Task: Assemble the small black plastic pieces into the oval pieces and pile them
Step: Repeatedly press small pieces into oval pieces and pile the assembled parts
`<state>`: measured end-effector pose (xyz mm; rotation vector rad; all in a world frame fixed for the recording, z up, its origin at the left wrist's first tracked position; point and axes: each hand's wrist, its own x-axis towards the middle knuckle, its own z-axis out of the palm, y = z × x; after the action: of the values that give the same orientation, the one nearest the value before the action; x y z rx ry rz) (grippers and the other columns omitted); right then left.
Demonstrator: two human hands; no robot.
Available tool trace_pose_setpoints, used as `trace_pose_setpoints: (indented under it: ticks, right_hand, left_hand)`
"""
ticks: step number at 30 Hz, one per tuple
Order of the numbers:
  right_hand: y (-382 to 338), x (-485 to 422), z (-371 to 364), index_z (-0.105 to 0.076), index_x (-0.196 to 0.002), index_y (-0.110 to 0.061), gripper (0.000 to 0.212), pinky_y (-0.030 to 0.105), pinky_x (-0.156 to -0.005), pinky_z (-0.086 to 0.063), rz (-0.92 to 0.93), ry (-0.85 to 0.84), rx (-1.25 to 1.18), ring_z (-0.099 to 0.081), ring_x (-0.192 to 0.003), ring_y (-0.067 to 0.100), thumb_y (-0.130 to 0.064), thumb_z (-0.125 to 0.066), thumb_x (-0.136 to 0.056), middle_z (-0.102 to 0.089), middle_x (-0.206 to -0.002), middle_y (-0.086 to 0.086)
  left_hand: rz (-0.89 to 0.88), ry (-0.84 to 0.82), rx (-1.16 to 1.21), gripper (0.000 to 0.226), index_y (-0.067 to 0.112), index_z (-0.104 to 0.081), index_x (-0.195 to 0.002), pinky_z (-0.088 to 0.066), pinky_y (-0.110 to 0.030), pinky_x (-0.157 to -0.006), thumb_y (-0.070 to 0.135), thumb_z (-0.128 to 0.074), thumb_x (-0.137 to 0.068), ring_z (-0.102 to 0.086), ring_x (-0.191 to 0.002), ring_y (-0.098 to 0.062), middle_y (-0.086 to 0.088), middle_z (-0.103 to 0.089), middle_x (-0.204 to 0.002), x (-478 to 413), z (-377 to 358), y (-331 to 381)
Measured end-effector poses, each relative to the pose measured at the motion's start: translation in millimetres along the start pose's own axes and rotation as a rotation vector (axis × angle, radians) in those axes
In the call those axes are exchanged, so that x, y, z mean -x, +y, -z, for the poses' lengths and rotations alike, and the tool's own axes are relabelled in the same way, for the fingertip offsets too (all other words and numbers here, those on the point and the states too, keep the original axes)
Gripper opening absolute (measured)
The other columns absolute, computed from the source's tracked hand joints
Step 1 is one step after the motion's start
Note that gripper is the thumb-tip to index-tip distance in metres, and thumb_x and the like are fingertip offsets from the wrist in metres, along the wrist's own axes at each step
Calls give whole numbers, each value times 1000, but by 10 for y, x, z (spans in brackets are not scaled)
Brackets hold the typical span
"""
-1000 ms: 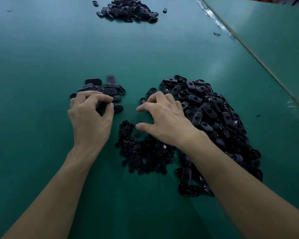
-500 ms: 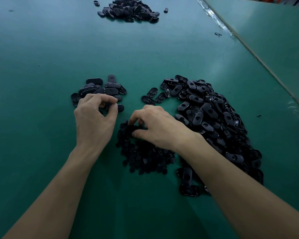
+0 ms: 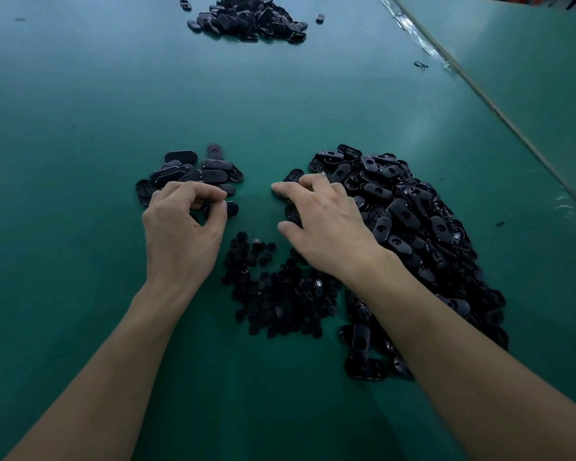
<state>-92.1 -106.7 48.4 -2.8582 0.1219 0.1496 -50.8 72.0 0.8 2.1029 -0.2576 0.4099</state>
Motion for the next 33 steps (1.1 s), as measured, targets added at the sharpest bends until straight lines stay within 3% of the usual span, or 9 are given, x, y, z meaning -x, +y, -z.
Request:
trace_pose_setpoints:
  ticks: [5,13,18,23,28,33]
  right_hand:
    - [15,-11,-21,-50,-144,-24,42,44,-111,-37,12,-45,64,-42,-131,29,-33,-52,-102,-43,-149,3]
    - [6,-30,22,-66,-124,-13,29,39,-96,-52,6,44,-59,-59,-110,27,-7,-52,-100,-58,-125,8]
    - [21,-45,-9,-68,-117,-13,21,31,-86,-46,-17,27,-107,-59,-105,25,-19,-58,-100,-56,-117,7]
    - [34,-79,-23,-67,-115,-15,19,41,-89,-54,-46,-5,-174,-61,-99,26,-21,-59,-99,-61,-108,7]
    - [42,-68,-30,-67,-116,-17,20,42,-90,-54,-41,9,-200,-59,-98,23,-24,-61,-98,-59,-105,4]
    - [23,-42,4,-65,-119,-22,29,44,-92,-53,-29,-25,-241,-59,-102,22,-37,-68,-94,-54,-109,-1]
  left_hand:
    - [-9,7,9,16,27,-70,-92,-54,-37,-83,12,-73,-88,-61,-92,-18,10,-61,-93,5,-2,5]
    - [-25,9,13,19,29,-68,-92,-50,-28,-82,11,-73,-88,-62,-92,-18,11,-61,-93,-2,-6,-12]
    - [-32,10,6,17,28,-69,-93,-49,-27,-83,12,-73,-88,-62,-92,-17,11,-61,-93,1,-8,-17]
    - [-25,7,19,19,30,-68,-90,-48,-23,-76,12,-73,-88,-62,-90,-18,14,-59,-91,0,-11,-15]
    - [-24,4,20,19,30,-68,-91,-47,-20,-75,12,-73,-88,-61,-90,-17,13,-60,-91,-1,-7,-18]
    - [-33,0,18,17,27,-69,-92,-53,-30,-76,12,-73,-89,-62,-88,-18,9,-61,-92,-1,-15,-19]
